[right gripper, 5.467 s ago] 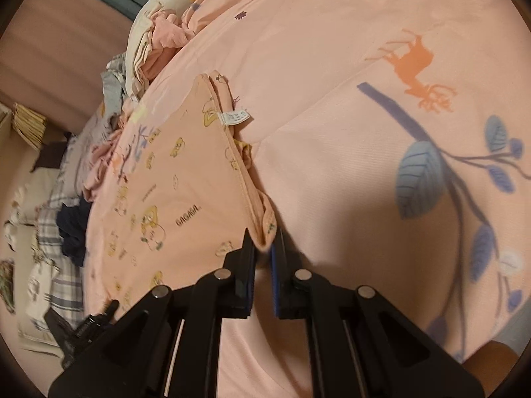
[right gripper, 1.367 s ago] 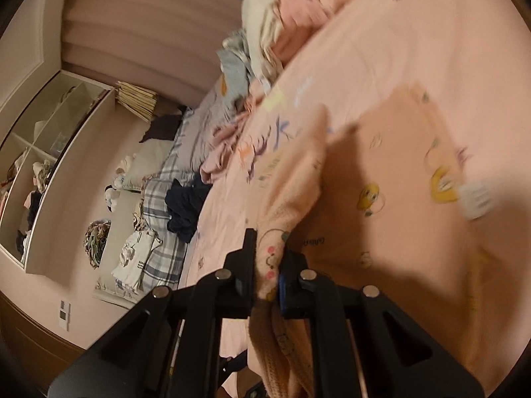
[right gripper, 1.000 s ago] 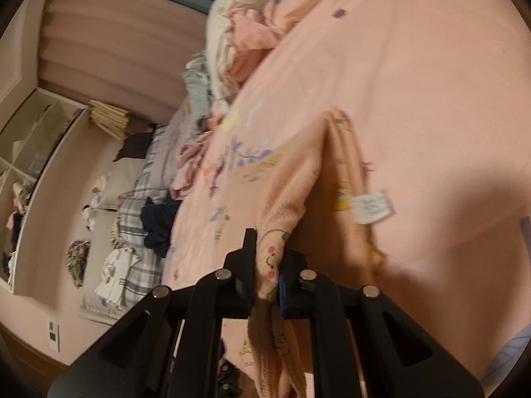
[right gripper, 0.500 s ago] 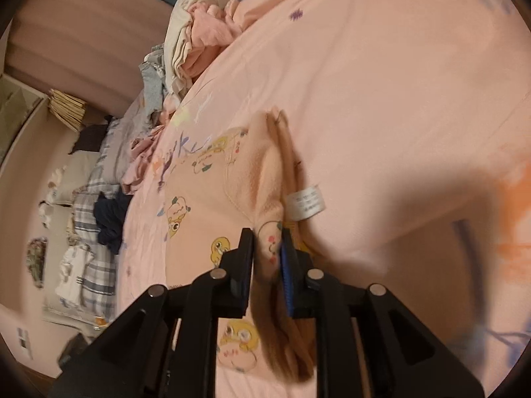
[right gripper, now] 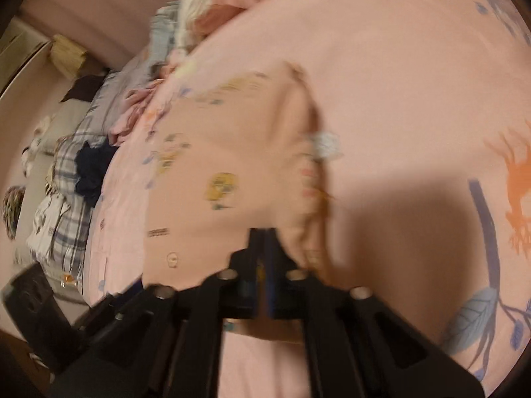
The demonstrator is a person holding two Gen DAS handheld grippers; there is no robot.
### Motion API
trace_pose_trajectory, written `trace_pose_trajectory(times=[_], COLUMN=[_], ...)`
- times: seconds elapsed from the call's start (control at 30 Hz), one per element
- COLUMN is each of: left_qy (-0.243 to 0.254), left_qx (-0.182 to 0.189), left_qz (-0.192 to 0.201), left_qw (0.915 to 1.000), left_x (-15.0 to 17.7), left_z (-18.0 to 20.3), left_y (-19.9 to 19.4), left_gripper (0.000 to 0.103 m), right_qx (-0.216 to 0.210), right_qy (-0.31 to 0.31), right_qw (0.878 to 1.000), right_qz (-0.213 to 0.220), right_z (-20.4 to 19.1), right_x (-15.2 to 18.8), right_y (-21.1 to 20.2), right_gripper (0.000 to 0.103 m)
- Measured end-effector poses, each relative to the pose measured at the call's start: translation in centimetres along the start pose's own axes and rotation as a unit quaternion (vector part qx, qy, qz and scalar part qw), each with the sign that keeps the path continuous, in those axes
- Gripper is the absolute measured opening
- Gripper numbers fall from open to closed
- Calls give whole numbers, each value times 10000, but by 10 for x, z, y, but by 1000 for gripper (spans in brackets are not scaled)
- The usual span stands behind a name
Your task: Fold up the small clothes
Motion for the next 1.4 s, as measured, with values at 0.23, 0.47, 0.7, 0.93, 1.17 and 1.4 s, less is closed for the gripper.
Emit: trace_pose_trajectory(times=[0.23,0.47,0.7,0.93,1.17,1.4], left_qy=[-231,6,-96,312,363,189], left_qx=[231,-224,-863,-1370,-1591,-1338], left_qz=[122,637,489,585,591,514], left_qw=[9994,9977,9950,9883,9848,9895], left_x=[-11,-60,-111,-99,-100,-96], left_z=[-8,0,-17,-18,-16,-19], left_y=[-22,-25,28,39,42,30], left_gripper=[23,23,23,23,23,23], right_qx=[-481,-337,572,807,779,139], right_qy=[18,-233,-16,47,244,35], right_qw=[9977,9977,9977,9957,9958,9980], right_qz=[476,547,355,446,413,614], right_z=[-8,-34,-7,9,20,0], right_x=[-21,-80,-95,-99,-95,-82], right_y=[-34,-7,27,24,16,-10], right_gripper=[9,9,1,3,8,9])
Point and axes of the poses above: each gripper's, at about its wrist camera, not at the fingertips, and y roughly the way its jaws point, z to its right, x to its underside, the point moved 2 cm from there along y, roughly the way its jaws point, and after that the axes turned 1 degree about -z, right-handed, at the moved point
